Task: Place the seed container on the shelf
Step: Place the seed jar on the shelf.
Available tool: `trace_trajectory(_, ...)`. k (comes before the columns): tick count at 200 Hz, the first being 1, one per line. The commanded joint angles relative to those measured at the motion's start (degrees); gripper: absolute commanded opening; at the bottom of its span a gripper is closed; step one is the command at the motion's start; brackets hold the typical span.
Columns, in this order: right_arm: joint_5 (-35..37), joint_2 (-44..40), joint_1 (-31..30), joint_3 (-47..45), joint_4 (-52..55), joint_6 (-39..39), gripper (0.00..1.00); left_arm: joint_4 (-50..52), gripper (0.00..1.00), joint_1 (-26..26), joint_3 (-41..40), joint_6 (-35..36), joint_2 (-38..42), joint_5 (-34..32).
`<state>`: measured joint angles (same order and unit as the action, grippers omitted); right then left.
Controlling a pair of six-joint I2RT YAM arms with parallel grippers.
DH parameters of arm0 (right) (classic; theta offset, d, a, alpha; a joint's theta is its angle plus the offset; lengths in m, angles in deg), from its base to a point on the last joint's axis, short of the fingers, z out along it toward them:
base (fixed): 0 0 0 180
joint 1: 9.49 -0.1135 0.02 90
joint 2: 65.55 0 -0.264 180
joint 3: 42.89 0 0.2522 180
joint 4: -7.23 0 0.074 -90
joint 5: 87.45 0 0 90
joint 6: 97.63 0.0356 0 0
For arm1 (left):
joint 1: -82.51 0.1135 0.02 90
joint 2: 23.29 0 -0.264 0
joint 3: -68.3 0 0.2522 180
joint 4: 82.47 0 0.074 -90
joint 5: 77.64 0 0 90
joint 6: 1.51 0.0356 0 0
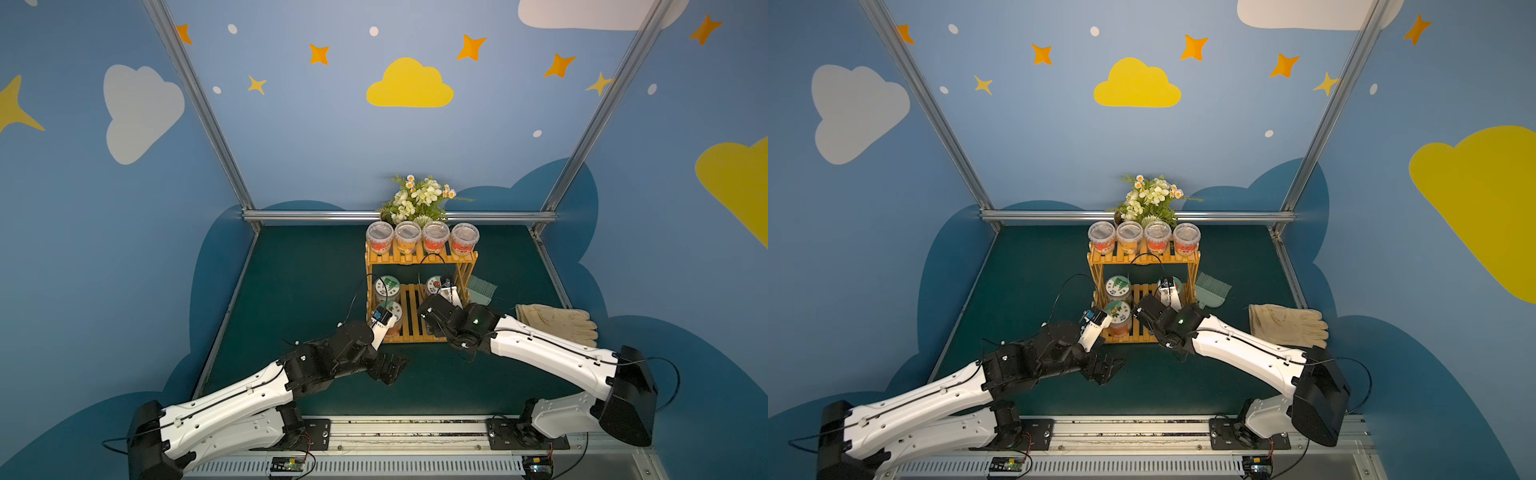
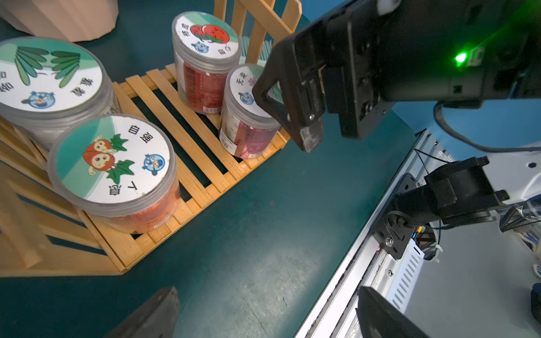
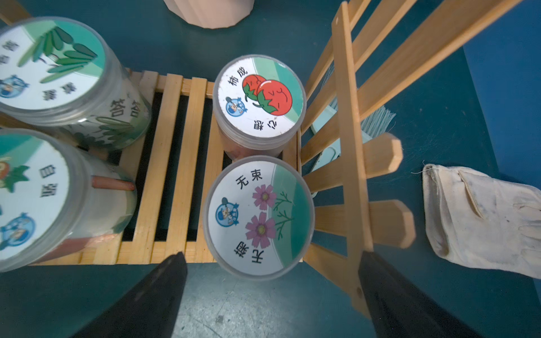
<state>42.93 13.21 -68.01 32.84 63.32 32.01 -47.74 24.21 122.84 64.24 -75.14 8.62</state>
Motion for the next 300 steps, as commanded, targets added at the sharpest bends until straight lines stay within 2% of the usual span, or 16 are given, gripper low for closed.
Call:
trace_trajectory(1, -0.27, -1.29, -0.45, 1.63, 1.88, -0.42, 0.98, 0.15, 1.00, -0.15, -0.23, -0.31, 1.59, -1.47)
trace_trajectory(38, -4.63, 1.18, -0.19, 1.11, 1.18, 1.32, 0.97, 0.38, 1.00, -0.17, -0.75, -0.57, 3.38, -3.23)
trace_trajectory(96, -5.72, 6.00, 0.95, 0.92, 2.21, 4.95, 0.98, 1.09, 1.00, -0.14, -1.05, -1.06, 3.62, -2.85)
trace_trajectory(165, -6.64, 7.60, 3.08, 0.77, 1.93, 5.84, 0.98, 0.99, 1.00, -0.14, -1.45, -0.97, 3.25, -2.67)
trace_trajectory(182, -6.75, 7.76, 3.54, 0.54, 1.47, 5.63, 0.95, 0.91, 1.00, -0.14, -1.18, -0.63, 3.08, -2.50)
trace_trajectory(203, -7.48, 7.70, 4.24, -0.10, -0.41, 4.76, 0.87, 1.02, 1.00, -0.15, -1.04, -0.33, 2.54, -2.24)
trace_trajectory(300, -8.92, 8.53, 4.91, -1.00, -6.15, 0.53, 0.83, 1.19, 1.00, -0.08, -0.96, -0.36, 2.38, -2.24)
